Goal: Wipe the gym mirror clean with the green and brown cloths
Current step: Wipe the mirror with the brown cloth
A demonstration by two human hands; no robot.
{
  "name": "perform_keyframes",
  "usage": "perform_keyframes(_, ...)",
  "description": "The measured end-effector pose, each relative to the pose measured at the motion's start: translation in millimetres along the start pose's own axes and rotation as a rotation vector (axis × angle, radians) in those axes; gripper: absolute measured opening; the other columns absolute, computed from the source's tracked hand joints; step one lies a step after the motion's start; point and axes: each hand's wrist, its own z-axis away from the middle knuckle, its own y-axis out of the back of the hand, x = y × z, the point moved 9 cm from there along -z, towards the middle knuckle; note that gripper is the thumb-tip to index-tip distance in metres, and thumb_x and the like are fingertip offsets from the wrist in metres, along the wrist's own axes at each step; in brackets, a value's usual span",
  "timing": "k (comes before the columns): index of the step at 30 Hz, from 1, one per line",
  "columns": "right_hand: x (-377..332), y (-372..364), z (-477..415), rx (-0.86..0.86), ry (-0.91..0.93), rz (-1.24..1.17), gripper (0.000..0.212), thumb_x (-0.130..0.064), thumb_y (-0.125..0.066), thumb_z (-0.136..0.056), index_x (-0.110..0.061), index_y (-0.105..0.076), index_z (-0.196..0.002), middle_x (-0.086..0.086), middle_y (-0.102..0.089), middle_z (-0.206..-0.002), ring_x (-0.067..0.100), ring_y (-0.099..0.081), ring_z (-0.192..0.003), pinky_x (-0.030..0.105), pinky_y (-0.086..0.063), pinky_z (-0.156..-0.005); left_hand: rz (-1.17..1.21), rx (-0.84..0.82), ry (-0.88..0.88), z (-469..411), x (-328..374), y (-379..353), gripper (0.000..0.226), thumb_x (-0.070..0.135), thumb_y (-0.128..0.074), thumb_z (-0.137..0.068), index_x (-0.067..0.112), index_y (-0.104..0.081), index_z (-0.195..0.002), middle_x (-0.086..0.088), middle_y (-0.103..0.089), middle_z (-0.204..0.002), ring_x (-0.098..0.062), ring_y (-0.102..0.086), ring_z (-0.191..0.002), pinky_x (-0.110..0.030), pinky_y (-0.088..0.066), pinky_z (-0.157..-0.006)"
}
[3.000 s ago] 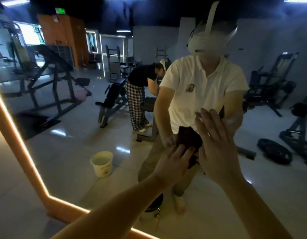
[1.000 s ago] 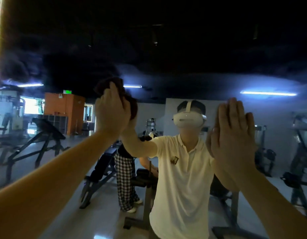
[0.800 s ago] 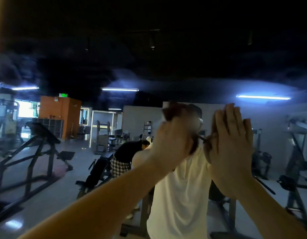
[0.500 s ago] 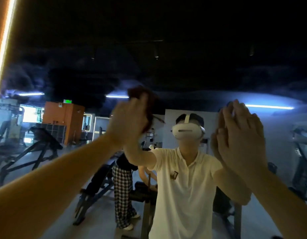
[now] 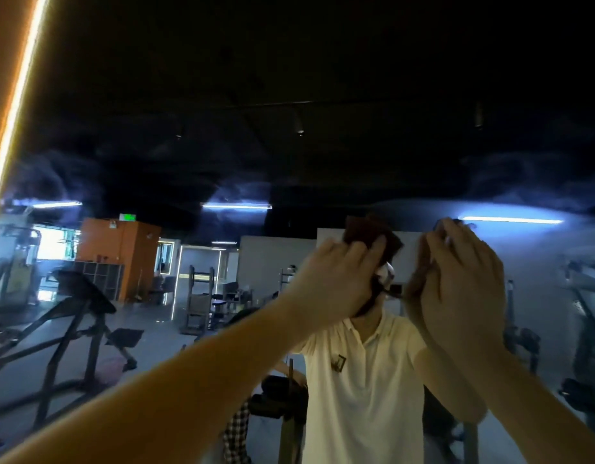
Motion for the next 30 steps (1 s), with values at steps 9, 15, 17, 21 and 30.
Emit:
perform_keyframes(9, -2, -27, 3, -0.116, 0.080, 0.123, 0.064, -0.037, -0.018, -0.105, -0.004, -0.035, -0.158, 0.019, -0.025, -0.167, 0.035, -0.020, -0.156, 0.060, -0.022, -0.123, -0.137, 0.024, 1.016, 59, -224, 20, 0.056, 0.028, -0.044, -0.104, -0.004, -0.038, -0.150, -0.023, -0.066, -0.111, -0.040, -0.067, -0.091, -0.045, -0.047, -0.079)
perform_keyframes(15, -5, -31, 7, -0.111, 0.080, 0.127, 0.061, -0.030, -0.028, -0.104, -0.002, -0.034, -0.157, 0.018, -0.022, -0.168, 0.034, -0.017, -0.157, 0.061, -0.021, -0.123, 0.122, 0.083, 0.619, -8, -63, 5, 0.061, 0.039, -0.058, -0.093, 0.006, -0.046, -0.144, -0.006, -0.065, -0.102, -0.020, -0.063, -0.081, -0.033, -0.055, -0.074)
perform_keyframes(17, -6, -24, 7, -0.116, 0.120, 0.103, 0.062, -0.029, -0.032, -0.100, -0.001, -0.038, -0.155, 0.018, -0.026, -0.167, 0.034, -0.021, -0.156, 0.062, -0.024, -0.122, 0.090, 0.042, 0.342, -13, -14, 0, 0.069, 0.045, -0.064, -0.090, 0.003, -0.050, -0.144, -0.006, -0.067, -0.101, -0.019, -0.064, -0.079, -0.031, -0.053, -0.073)
perform_keyframes(21, -3, -13, 15, -0.180, 0.207, 0.104, 0.059, -0.029, -0.025, -0.103, -0.002, -0.044, -0.152, 0.016, -0.032, -0.165, 0.033, -0.028, -0.154, 0.062, -0.028, -0.120, 0.054, -0.036, 0.017, 21, -21, -3, 0.067, 0.045, -0.055, -0.091, 0.007, -0.052, -0.146, -0.007, -0.067, -0.106, -0.022, -0.066, -0.084, -0.035, -0.052, -0.077)
perform_keyframes(30, 50, 42, 36, -0.212, 0.133, 0.207, 0.062, -0.027, -0.028, -0.099, -0.001, -0.042, -0.154, 0.018, -0.038, -0.162, 0.034, -0.033, -0.150, 0.057, -0.028, -0.121, 0.111, 0.120, 0.548, 68, -135, -1, 0.054, 0.028, -0.045, -0.096, 0.008, -0.051, -0.146, -0.024, -0.043, -0.140, -0.040, -0.040, -0.119, -0.050, -0.037, -0.099)
